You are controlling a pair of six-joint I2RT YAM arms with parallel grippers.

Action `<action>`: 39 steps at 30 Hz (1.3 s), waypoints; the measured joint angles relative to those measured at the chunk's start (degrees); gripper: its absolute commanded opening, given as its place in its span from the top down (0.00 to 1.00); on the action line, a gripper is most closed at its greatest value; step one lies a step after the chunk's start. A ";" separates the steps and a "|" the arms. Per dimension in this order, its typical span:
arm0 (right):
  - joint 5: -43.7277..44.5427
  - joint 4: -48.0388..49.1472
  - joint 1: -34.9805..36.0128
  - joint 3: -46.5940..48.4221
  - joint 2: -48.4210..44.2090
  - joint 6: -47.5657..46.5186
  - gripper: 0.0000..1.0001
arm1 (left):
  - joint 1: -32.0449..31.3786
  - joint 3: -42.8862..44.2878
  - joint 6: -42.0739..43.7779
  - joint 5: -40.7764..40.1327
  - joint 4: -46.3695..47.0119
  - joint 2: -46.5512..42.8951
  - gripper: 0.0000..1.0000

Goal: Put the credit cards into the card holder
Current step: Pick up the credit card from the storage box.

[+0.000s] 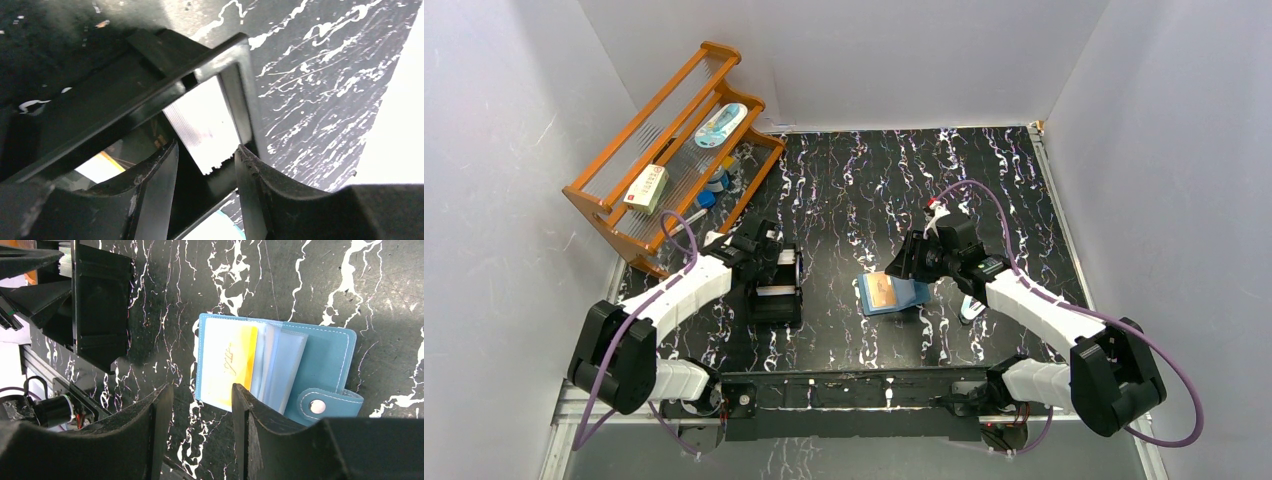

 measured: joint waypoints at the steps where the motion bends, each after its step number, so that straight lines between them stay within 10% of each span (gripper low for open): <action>1: 0.09 0.00 0.00 0.00 0.00 0.00 0.45 | 0.00 -0.09 0.20 -0.09 0.94 0.00 0.56; 39: 2.29 -1.22 -0.07 0.00 -3.65 -3.30 0.44 | -1.49 -6.21 1.33 -4.13 9.35 -2.51 0.75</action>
